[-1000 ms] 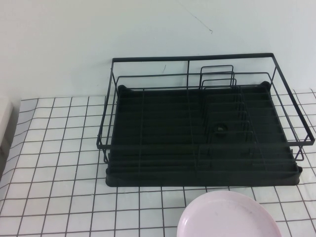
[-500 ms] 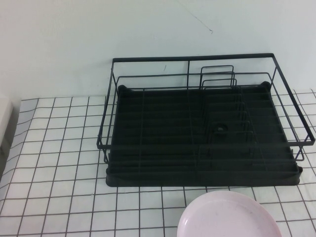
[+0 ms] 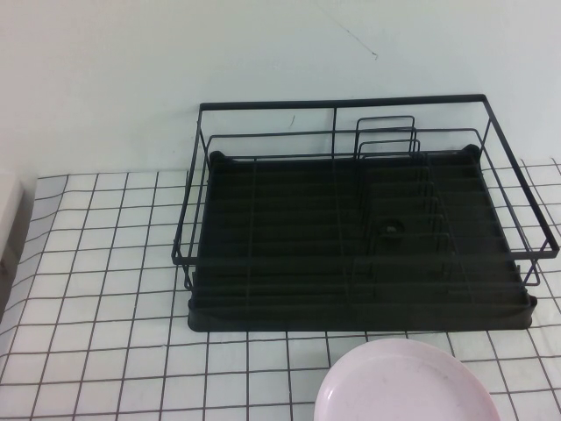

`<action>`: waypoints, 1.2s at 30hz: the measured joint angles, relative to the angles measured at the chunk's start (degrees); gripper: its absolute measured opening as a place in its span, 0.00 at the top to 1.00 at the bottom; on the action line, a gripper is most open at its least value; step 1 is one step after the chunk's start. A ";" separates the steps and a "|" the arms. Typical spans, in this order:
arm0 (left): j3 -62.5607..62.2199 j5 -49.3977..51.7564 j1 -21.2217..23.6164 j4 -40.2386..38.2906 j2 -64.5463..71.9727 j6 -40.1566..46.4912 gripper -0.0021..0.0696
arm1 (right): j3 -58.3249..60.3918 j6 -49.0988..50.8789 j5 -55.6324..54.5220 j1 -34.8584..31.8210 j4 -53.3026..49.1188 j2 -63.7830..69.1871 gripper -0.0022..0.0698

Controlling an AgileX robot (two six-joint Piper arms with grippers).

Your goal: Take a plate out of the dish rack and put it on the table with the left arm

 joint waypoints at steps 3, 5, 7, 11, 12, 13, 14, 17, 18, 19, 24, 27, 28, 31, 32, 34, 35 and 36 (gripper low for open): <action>0.00 0.00 0.00 0.00 0.00 0.10 0.97 | 0.00 0.00 0.00 0.00 0.00 0.00 0.97; 0.00 0.15 0.00 0.00 0.00 0.60 0.97 | 0.00 0.00 0.00 0.00 0.00 0.00 0.97; 0.00 0.18 0.00 0.00 0.00 0.85 0.97 | 0.00 0.00 0.00 0.00 0.00 0.00 0.97; 0.00 0.32 0.00 0.00 0.00 1.10 0.97 | 0.00 0.00 0.00 0.00 0.00 0.00 0.97; 0.00 0.41 0.00 0.00 0.00 1.10 0.97 | 0.00 0.00 0.00 0.00 0.00 0.00 0.97; 0.00 0.41 0.00 0.00 0.00 1.10 0.97 | 0.00 0.00 0.00 0.00 0.00 0.00 0.97; 0.00 0.41 0.00 0.00 0.00 1.10 0.97 | 0.00 0.00 0.00 0.00 0.00 0.00 0.97; 0.00 0.41 0.00 0.00 0.00 1.22 0.97 | 0.00 0.00 0.00 0.00 0.00 0.00 0.97; 0.00 0.41 0.00 0.00 0.00 1.22 0.97 | 0.00 0.00 0.00 0.00 0.00 0.00 0.97; 0.00 0.41 0.00 0.00 0.00 1.22 0.97 | 0.00 0.00 0.00 0.00 0.00 0.00 0.97; 0.00 0.41 0.00 0.00 0.00 1.22 0.97 | 0.00 0.00 0.00 0.00 0.00 0.00 0.97; 0.00 0.41 0.00 0.00 0.00 1.22 0.97 | 0.00 0.00 0.00 0.00 0.00 0.00 0.97; 0.00 0.41 0.00 0.00 0.00 1.22 0.97 | 0.00 0.00 0.00 0.00 0.00 0.00 0.97; 0.00 0.41 0.00 0.00 0.00 1.22 0.97 | 0.00 0.00 0.00 0.00 0.00 0.00 0.97; 0.00 0.41 0.00 0.00 0.00 1.22 0.97 | 0.00 0.00 0.00 0.00 0.00 0.00 0.97; 0.00 0.53 0.00 0.00 0.00 1.22 0.97 | 0.00 0.00 0.00 0.00 0.00 0.00 0.97; -0.10 0.53 0.00 0.00 0.00 1.22 0.97 | 0.00 0.00 0.00 0.00 0.00 0.00 0.97; -0.10 0.63 0.00 0.00 0.00 1.22 0.97 | 0.00 0.00 0.00 0.00 0.00 0.00 0.97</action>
